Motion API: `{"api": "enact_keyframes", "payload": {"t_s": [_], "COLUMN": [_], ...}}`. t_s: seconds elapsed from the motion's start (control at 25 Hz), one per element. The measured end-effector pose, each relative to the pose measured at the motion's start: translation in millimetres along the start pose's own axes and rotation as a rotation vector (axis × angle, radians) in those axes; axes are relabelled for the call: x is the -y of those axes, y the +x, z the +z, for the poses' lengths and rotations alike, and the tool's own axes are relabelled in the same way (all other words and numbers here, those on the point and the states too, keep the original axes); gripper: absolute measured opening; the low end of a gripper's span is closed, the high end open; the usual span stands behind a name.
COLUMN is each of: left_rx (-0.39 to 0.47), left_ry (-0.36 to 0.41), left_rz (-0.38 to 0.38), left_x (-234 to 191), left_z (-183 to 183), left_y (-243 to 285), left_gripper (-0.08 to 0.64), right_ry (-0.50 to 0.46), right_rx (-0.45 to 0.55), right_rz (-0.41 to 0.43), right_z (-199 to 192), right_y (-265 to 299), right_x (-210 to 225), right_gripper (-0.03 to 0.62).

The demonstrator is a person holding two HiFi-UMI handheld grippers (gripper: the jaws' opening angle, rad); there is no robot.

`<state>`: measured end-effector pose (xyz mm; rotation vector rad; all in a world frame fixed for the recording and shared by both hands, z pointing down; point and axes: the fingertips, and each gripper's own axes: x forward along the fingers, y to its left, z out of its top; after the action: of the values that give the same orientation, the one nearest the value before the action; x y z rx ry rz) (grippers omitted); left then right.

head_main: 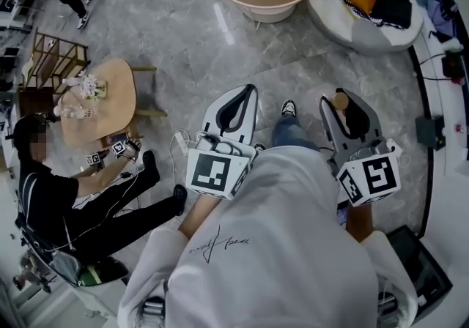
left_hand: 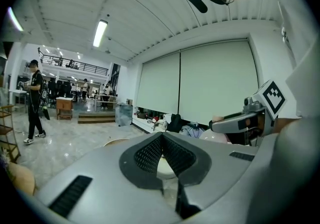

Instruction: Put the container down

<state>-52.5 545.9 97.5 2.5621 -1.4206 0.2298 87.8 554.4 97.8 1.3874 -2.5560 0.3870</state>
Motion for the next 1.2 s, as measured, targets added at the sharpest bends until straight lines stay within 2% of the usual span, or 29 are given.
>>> {"api": "enact_keyframes", "payload": {"t_s": [0.48, 0.68, 1.2], "left_rx": [0.022, 0.012, 0.008], "left_ry": [-0.006, -0.005, -0.011], "left_rz": [0.062, 0.086, 0.119], "left_x": [-20, -24, -23], "left_z": [29, 32, 41], "left_y": [76, 106, 160], "left_gripper": [0.018, 0.018, 0.018], "right_ry": [-0.015, -0.030, 0.003], "right_rx": [-0.006, -0.019, -0.036], "right_rz": [0.058, 0.089, 0.128], "right_z": [24, 28, 27], "right_y": [56, 77, 102], "right_x": [67, 91, 139], "right_gripper": [0.146, 0.146, 0.146]}}
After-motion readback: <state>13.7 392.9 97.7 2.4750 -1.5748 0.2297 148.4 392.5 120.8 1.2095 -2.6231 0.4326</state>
